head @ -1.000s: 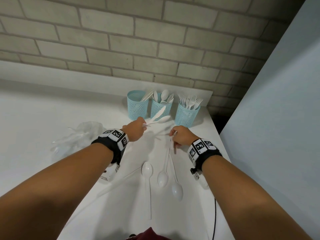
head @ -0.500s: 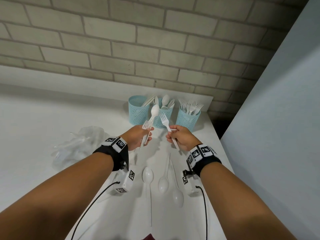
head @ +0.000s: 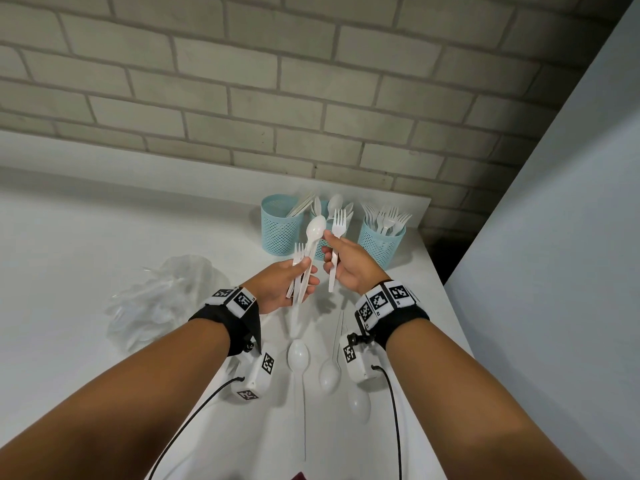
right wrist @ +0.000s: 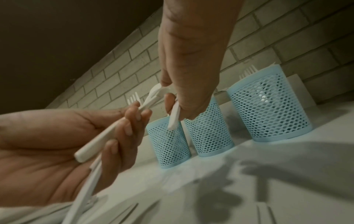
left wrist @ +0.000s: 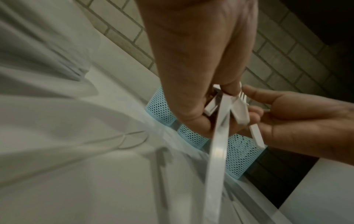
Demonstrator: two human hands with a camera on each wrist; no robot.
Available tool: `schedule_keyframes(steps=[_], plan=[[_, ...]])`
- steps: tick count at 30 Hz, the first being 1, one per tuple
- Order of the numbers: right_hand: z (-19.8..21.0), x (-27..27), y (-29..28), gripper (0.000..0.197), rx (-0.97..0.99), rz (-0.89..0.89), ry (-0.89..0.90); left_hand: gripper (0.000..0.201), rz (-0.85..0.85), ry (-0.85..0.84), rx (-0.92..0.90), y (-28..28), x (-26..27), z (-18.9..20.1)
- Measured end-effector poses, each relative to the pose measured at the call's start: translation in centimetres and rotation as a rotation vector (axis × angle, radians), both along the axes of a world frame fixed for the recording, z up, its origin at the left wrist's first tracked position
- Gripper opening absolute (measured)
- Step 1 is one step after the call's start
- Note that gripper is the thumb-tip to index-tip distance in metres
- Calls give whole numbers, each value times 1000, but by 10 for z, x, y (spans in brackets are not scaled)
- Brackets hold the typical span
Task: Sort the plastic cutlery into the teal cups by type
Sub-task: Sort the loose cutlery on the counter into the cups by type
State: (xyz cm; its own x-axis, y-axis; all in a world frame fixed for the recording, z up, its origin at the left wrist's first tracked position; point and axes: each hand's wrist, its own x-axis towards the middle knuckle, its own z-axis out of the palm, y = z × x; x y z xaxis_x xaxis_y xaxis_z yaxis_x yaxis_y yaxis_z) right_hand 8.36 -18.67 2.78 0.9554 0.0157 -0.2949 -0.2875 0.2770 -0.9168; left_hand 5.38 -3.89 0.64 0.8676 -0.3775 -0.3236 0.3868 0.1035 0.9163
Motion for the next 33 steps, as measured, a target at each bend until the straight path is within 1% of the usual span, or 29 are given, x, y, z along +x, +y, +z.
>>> schedule_keyframes(steps=[4,7,10,13,16,20,23,25,26,28,31,33], plan=[[-2,1,2,2,1,50,-40,35,29,-8,24,-2,-2,-2],[-5,1,3,9,-48,102,-58,36,24,-13,26,-2,-3,-3],[-6,1,6,13,-63,144,-56,37,20,-25,-22,-3,-4,-2],[-7,1,8,12,-72,136,-42,39,19,-33,-85,-4,-4,-1],[-10,3,9,13,-62,91,-14,43,61,-33,-130,-4,-4,-2],[-12,8,9,12,-104,43,18,47,108,-36,-154,-4,0,-4],[-12,9,13,16,-131,40,25,42,168,-38,-159,-7,2,-6],[-13,9,18,9,-152,57,24,34,233,-47,-159,-9,4,-6],[-14,8,21,6,-167,80,11,32,263,-53,-160,-11,5,-5],[-16,8,26,8,-200,115,-35,31,305,-64,-158,-13,6,-4],[-16,8,30,19,-237,52,-144,32,319,-57,-133,-12,9,-8],[-12,9,29,18,-264,35,-213,36,289,-70,-102,-10,9,-10]])
